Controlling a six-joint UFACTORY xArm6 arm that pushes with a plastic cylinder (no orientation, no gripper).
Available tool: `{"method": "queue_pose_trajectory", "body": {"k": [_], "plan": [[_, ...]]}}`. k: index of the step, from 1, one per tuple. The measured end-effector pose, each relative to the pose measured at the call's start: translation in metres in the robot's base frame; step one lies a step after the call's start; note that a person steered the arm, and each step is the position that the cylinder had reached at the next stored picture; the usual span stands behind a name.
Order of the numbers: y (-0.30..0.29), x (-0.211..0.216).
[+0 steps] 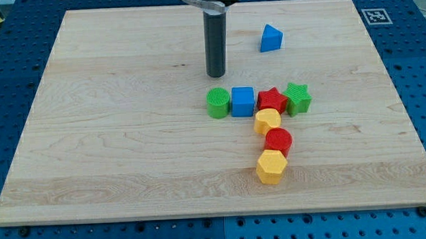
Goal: Move your arm above the bottom center of the board
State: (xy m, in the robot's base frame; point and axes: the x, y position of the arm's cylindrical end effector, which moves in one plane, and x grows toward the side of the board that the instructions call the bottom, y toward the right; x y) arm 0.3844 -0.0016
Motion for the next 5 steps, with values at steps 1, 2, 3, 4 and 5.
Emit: {"method": "queue_pose_trajectory", "body": {"k": [1,2,3,4,5], "plan": [[-0.019,0.005],[-0.035,0.028],[-0.037,0.060],[-0.037,0.083],[-0.037,0.094]]}}
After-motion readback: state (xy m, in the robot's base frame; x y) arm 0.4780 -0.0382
